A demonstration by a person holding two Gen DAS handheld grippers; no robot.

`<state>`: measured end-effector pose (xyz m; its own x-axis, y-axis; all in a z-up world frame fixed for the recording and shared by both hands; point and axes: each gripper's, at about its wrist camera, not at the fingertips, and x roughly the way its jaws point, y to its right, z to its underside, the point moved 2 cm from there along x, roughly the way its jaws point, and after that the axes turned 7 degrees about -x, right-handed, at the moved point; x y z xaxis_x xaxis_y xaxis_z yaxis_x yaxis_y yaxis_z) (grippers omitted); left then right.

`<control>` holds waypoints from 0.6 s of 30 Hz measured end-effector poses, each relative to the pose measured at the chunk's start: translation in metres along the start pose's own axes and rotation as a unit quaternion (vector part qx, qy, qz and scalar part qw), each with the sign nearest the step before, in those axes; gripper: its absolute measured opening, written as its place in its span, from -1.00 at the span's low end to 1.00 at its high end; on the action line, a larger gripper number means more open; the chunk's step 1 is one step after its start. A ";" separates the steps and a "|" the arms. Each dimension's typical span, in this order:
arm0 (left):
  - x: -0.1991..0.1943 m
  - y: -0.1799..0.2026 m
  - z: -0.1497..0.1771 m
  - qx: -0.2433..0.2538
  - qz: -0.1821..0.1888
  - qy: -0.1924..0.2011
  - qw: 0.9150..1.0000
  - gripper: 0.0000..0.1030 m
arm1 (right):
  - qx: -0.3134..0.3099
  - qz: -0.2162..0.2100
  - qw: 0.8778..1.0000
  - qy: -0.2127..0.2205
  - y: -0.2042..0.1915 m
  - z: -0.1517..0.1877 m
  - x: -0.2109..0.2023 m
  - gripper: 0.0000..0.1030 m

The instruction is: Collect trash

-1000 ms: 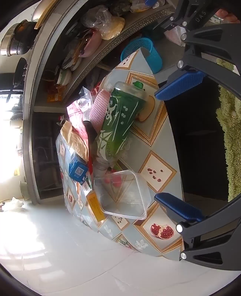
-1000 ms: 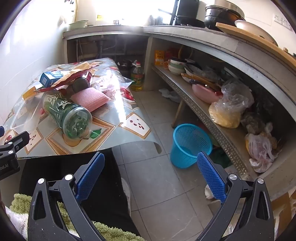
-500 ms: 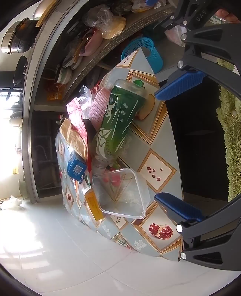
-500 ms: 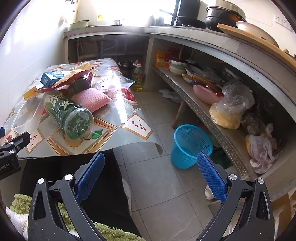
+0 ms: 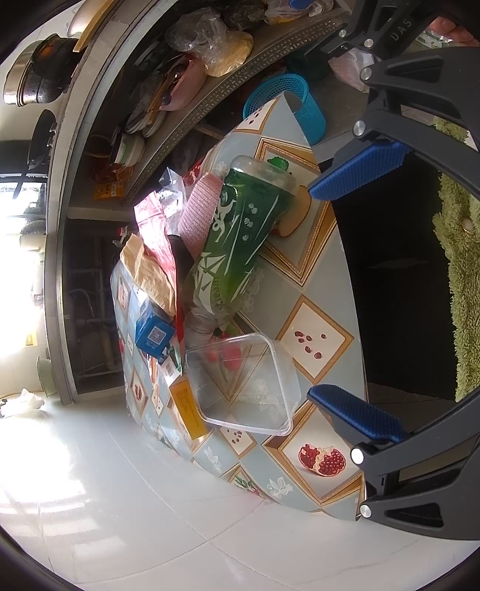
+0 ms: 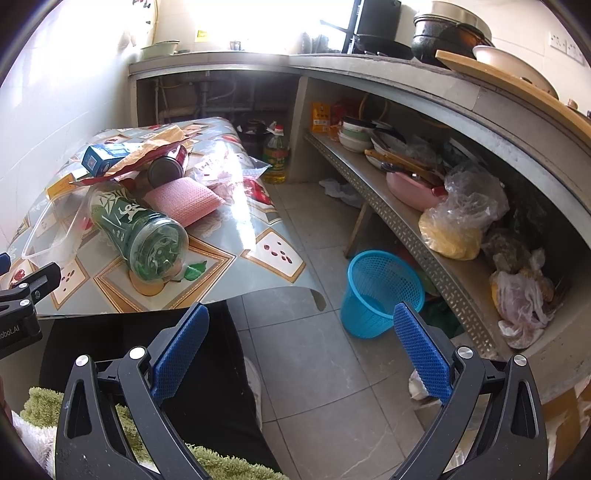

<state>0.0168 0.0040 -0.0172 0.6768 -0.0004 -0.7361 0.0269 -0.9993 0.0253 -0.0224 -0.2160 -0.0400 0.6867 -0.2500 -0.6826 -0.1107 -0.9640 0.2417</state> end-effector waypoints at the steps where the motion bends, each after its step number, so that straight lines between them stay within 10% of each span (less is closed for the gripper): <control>1: 0.000 0.000 0.000 -0.001 0.000 0.001 1.000 0.90 | 0.000 0.000 1.000 0.000 0.000 0.000 0.000 0.87; 18: 0.000 -0.004 -0.001 -0.006 -0.002 0.000 1.000 0.90 | 0.000 0.001 1.000 0.000 0.000 0.001 -0.001 0.87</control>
<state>0.0173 0.0083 -0.0168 0.6766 0.0043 -0.7363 0.0393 -0.9988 0.0303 -0.0233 -0.2159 -0.0400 0.6864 -0.2511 -0.6825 -0.1116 -0.9637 0.2424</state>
